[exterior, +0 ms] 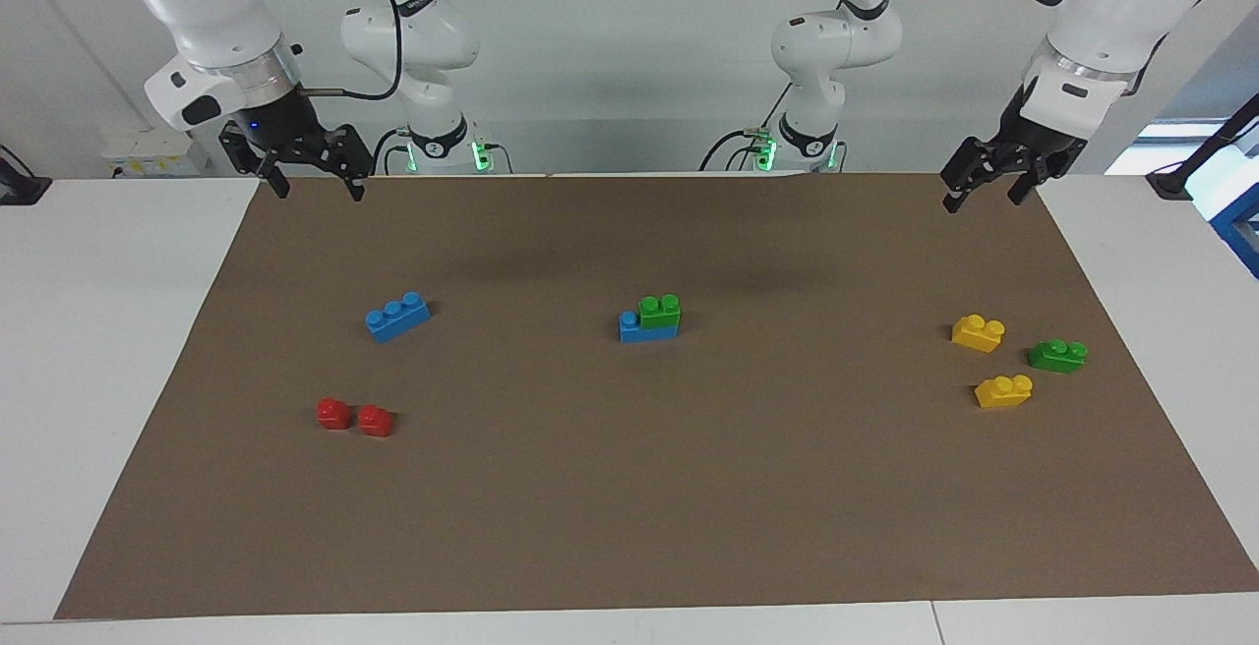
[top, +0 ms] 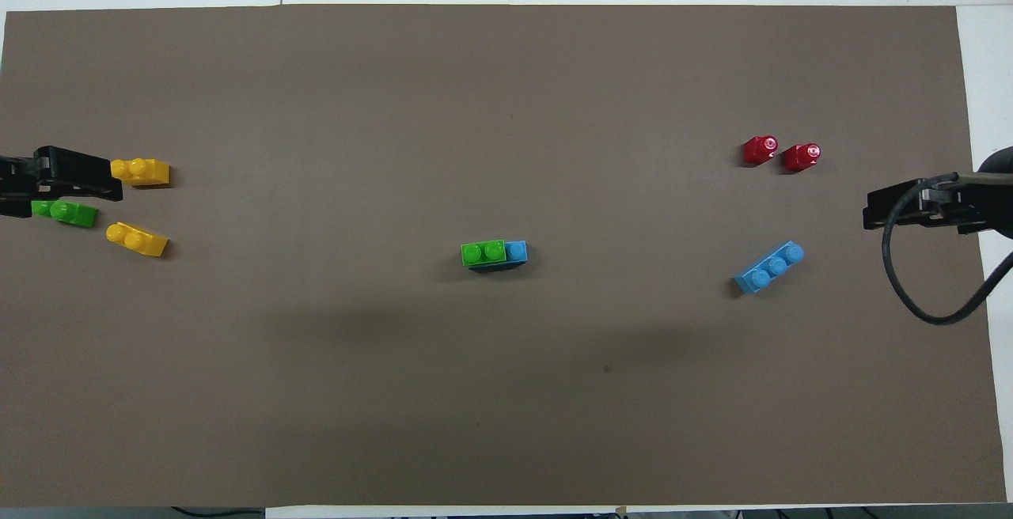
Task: Remove green block with left arm and hold with right
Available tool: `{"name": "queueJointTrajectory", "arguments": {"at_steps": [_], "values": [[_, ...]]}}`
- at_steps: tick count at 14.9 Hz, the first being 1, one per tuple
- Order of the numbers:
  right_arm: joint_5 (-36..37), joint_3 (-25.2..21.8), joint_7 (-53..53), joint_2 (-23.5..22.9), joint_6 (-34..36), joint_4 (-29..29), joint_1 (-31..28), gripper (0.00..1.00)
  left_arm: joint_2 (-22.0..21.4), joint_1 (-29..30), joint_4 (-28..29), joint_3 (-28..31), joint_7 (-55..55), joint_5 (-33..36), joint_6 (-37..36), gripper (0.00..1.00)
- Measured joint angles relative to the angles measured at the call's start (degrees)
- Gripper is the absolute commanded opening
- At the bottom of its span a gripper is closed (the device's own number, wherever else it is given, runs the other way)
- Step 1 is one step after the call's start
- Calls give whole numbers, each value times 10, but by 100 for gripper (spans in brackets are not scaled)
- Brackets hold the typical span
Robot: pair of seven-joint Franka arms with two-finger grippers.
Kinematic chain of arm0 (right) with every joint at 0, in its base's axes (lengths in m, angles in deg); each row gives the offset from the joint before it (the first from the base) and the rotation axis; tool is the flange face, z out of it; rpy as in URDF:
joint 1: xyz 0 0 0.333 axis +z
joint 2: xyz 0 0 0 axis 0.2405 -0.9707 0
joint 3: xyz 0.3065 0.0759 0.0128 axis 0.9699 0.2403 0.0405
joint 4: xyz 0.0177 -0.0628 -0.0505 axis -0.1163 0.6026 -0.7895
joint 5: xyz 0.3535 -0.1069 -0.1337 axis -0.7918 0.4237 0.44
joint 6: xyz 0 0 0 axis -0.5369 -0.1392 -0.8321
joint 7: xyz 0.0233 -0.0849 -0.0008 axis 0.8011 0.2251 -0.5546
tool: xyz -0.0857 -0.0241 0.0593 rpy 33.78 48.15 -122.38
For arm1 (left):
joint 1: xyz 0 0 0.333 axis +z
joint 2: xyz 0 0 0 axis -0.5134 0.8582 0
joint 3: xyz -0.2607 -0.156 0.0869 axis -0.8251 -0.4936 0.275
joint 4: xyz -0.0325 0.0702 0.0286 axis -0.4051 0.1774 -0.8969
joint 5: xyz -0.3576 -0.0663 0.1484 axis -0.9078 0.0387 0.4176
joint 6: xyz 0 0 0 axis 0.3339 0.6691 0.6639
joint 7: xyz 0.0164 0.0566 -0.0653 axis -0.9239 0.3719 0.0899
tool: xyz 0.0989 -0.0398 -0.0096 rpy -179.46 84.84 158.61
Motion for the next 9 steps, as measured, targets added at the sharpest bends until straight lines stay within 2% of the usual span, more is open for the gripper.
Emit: {"name": "queueJointTrajectory", "arguments": {"at_steps": [9], "values": [[0, -5, 0, 0, 1, 0, -1, 100, 0, 0, 0, 0, 0, 0, 0, 100]]}}
